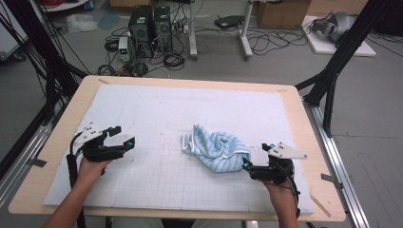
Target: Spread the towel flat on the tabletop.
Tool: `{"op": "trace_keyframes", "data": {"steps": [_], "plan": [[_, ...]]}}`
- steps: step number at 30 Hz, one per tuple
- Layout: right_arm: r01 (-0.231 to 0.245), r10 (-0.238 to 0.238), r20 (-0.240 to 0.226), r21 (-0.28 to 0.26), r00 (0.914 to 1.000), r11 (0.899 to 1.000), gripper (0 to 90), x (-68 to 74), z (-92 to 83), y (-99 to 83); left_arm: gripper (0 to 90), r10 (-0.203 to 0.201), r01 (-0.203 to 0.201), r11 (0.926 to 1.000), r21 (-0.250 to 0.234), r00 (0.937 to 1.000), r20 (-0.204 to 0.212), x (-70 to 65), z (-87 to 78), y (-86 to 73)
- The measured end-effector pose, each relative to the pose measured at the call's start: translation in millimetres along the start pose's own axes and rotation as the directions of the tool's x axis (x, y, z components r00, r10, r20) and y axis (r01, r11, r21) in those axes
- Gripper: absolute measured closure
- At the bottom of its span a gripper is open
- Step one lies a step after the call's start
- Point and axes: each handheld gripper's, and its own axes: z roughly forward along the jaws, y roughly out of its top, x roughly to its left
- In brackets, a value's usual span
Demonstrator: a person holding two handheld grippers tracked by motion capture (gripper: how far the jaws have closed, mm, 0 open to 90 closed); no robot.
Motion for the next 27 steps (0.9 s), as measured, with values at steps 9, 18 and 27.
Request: {"op": "trace_keyframes", "data": {"steps": [9,18,27], "plan": [[0.053,-0.051,-0.070,0.027,0.9963,0.998,10.5,26.5,15.1,12.8,19.5,-0.006,0.006,1.0000,0.001,1.0000,-0.004,-0.6,-2.2,-0.9],[0.102,-0.096,-0.133,0.038,0.9864,0.994,16.9,46.0,29.1,22.4,19.5,0.000,0.000,0.9999,0.011,1.0000,0.006,-1.4,3.2,-3.0],[0.176,-0.163,-0.120,0.100,0.9793,0.979,24.0,56.0,58.7,31.4,19.7,-0.013,0.012,0.9998,0.016,0.9999,0.002,1.6,4.1,-5.0]]}}
